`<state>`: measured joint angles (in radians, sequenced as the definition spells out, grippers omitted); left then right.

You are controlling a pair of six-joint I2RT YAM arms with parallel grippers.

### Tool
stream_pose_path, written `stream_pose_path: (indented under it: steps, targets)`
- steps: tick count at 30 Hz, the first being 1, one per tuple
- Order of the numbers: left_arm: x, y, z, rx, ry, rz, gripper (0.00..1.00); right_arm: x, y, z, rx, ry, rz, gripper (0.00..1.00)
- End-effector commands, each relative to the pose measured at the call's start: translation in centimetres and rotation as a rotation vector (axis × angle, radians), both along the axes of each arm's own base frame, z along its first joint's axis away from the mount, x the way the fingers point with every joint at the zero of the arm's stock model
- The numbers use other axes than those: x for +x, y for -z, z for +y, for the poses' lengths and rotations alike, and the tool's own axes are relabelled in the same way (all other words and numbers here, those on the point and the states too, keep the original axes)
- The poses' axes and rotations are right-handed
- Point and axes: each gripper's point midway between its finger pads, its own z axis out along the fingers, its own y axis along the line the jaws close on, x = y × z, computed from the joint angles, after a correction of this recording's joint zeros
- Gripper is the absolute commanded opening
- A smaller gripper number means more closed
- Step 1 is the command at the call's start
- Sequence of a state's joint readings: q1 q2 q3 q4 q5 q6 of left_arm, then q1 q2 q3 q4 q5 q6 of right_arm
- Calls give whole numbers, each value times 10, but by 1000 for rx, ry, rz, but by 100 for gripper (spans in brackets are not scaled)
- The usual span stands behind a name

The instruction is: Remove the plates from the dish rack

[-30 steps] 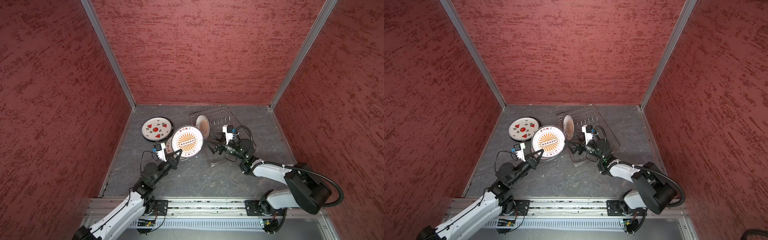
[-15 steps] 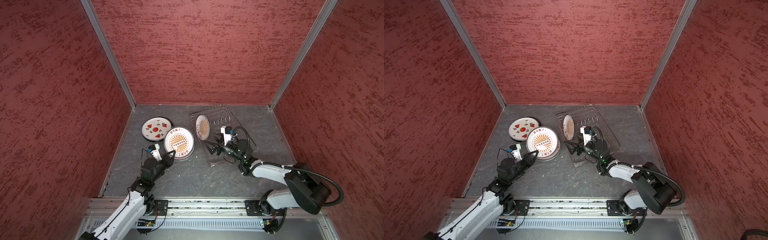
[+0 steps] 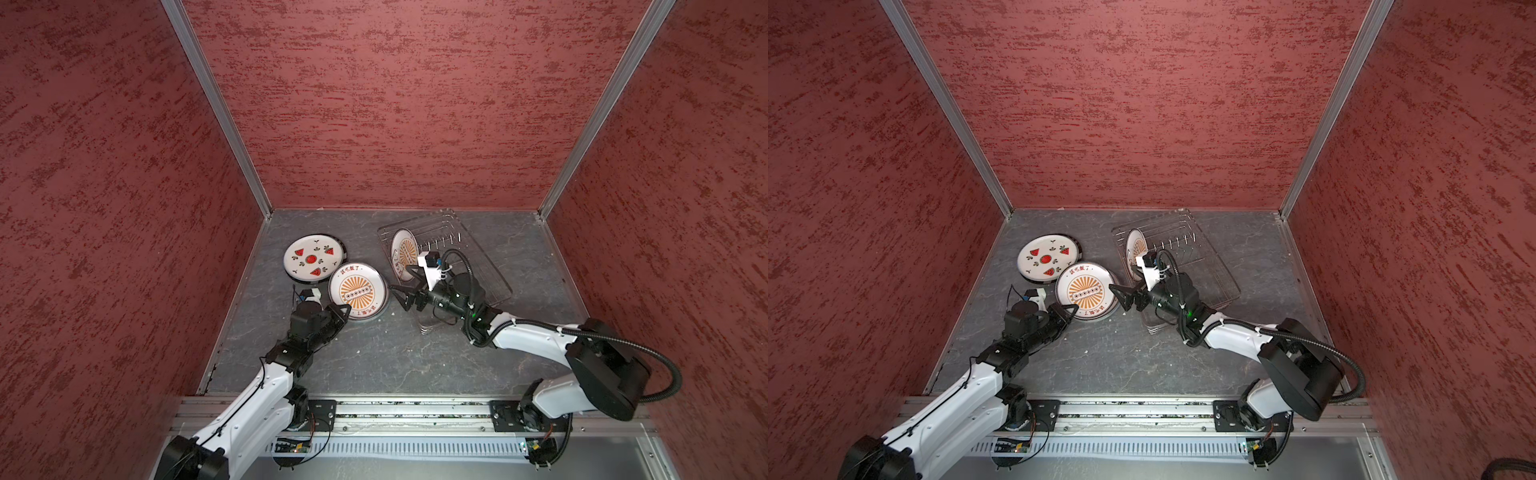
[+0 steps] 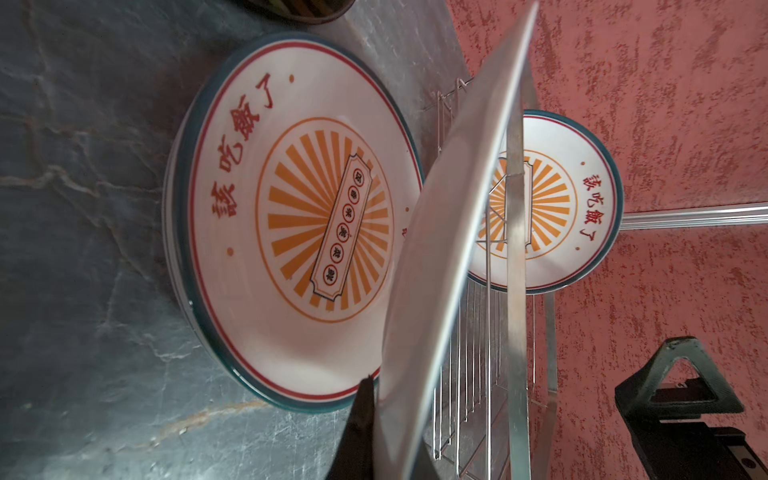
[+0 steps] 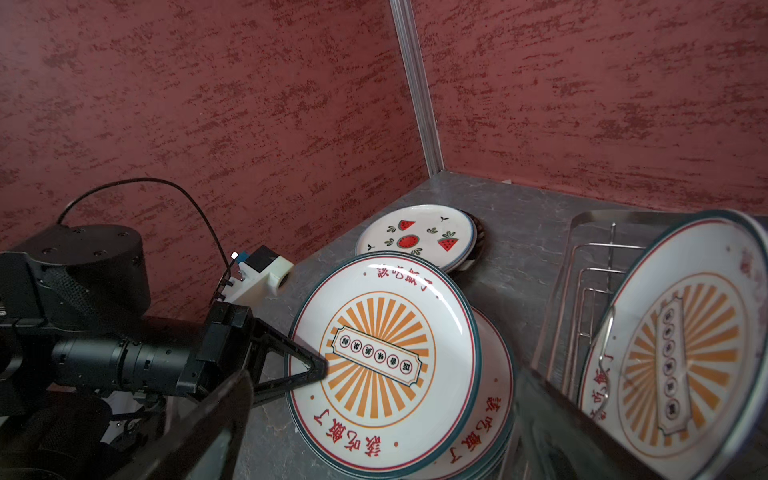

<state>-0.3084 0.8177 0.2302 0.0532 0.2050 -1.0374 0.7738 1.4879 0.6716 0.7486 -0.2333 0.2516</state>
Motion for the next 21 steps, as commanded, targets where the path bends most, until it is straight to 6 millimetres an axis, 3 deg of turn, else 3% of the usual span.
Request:
stream_pose_path:
  steps: [1, 10, 16, 21]
  targets:
    - [12, -23, -8, -47, 23, -62, 0, 7, 6, 6, -58, 29, -22, 99]
    - [19, -9, -7, -89, 14, 9, 0, 9, 20, 23, -130, 19, -12, 99]
    - [19, -3, -6, -95, 5, 49, 0, 17, 26, 22, -156, 66, -1, 99]
    - [19, 4, -4, -92, 1, 103, 8, 20, 25, 20, -156, 93, 25, 99]
